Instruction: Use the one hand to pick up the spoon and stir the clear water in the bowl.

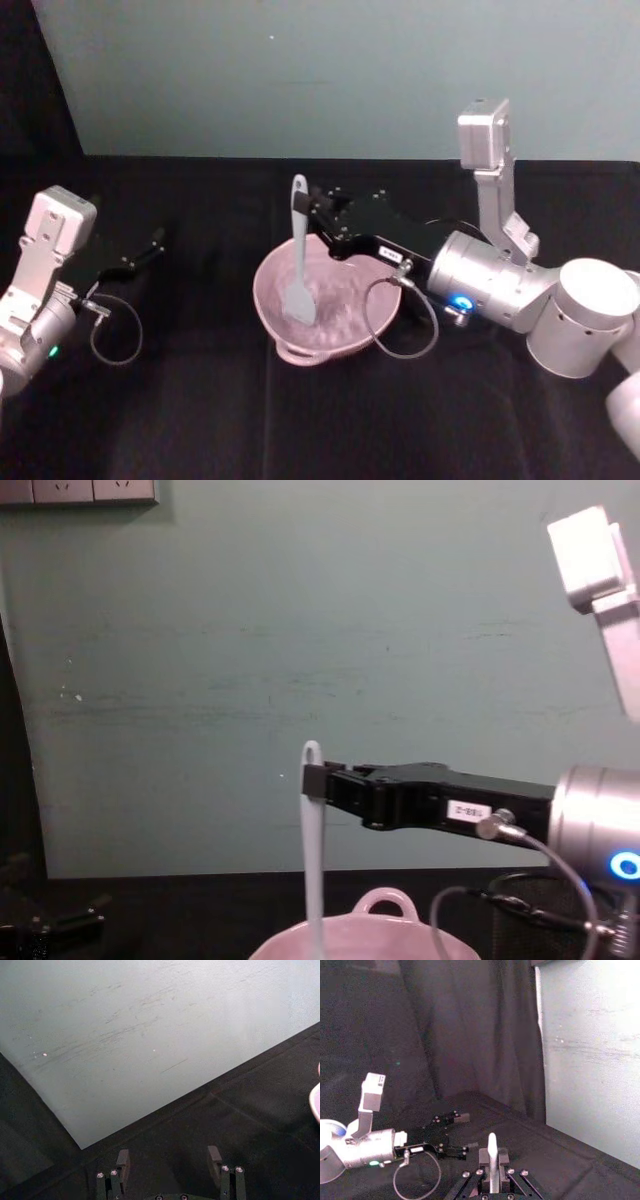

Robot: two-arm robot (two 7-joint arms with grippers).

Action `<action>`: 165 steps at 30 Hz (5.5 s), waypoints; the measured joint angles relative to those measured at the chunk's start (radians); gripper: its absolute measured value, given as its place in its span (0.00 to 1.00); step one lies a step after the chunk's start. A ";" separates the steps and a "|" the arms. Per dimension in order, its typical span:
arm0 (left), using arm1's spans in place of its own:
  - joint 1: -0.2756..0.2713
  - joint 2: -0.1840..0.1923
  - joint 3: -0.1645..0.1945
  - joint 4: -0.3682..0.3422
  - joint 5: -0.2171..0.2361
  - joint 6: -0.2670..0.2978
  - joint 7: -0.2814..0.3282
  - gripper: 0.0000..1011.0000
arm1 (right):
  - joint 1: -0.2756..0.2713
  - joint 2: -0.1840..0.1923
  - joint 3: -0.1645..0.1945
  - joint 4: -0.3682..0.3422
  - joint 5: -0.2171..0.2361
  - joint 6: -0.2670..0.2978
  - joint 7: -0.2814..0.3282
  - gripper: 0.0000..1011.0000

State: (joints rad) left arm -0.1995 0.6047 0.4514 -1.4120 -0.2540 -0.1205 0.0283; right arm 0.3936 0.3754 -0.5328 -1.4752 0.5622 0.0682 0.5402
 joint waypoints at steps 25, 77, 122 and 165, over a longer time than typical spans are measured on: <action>0.000 0.000 0.000 0.000 0.000 0.000 0.000 1.00 | 0.135 -0.077 0.031 0.278 0.029 -0.087 0.042 0.11; 0.000 0.000 0.000 0.000 0.000 0.000 0.000 1.00 | 0.107 -0.083 -0.017 0.215 -0.002 -0.095 0.050 0.11; 0.000 0.000 0.000 0.000 0.000 0.000 0.000 1.00 | 0.028 -0.051 -0.025 0.069 -0.022 -0.050 0.035 0.11; 0.000 0.000 0.000 0.000 0.000 0.000 0.000 1.00 | 0.027 0.030 0.049 0.051 -0.035 -0.018 -0.003 0.11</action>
State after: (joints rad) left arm -0.1996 0.6047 0.4514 -1.4120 -0.2539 -0.1205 0.0283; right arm 0.4202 0.4053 -0.4839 -1.4240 0.5268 0.0507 0.5373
